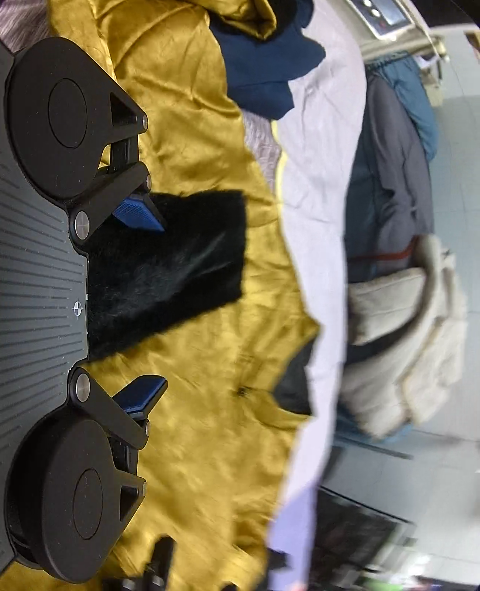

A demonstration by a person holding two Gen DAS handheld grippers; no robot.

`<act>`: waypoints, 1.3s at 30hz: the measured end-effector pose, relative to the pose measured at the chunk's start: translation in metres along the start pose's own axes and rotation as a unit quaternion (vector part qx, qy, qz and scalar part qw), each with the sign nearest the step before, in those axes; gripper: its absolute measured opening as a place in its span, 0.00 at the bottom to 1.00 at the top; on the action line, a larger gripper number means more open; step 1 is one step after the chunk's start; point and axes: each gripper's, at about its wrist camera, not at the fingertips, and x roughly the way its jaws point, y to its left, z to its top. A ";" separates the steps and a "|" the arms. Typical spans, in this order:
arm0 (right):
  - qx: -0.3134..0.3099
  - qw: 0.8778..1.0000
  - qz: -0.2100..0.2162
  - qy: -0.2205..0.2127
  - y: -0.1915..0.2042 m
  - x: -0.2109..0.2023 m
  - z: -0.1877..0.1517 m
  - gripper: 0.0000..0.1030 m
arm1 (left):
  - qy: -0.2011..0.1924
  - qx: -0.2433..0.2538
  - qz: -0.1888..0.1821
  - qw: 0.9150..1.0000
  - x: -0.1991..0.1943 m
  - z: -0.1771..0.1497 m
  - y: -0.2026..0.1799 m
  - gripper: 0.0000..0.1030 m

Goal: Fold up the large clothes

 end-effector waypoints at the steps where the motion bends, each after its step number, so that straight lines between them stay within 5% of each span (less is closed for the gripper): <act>1: 0.001 1.000 0.000 0.014 0.004 0.009 -0.001 0.97 | 0.014 0.008 0.009 1.000 0.008 -0.001 -0.001 1.00; 6: 0.027 0.995 -0.023 0.088 -0.019 0.051 -0.033 0.97 | 0.067 0.001 -0.011 0.998 0.033 -0.011 0.010 1.00; 11: -0.014 0.998 -0.005 0.058 -0.041 0.051 -0.062 0.99 | 0.069 0.012 -0.010 0.998 0.042 -0.018 0.008 1.00; 19: -0.056 0.995 -0.039 0.078 -0.023 0.063 -0.059 1.00 | 0.070 0.025 0.006 0.997 0.042 -0.016 0.000 1.00; 28: -0.027 0.996 -0.070 0.055 -0.011 0.019 -0.048 1.00 | -0.011 -0.030 0.025 0.999 -0.032 -0.024 0.034 1.00; 39: 0.073 0.995 0.007 0.060 0.015 -0.032 -0.047 1.00 | -0.047 -0.147 0.115 0.981 -0.109 -0.060 0.114 1.00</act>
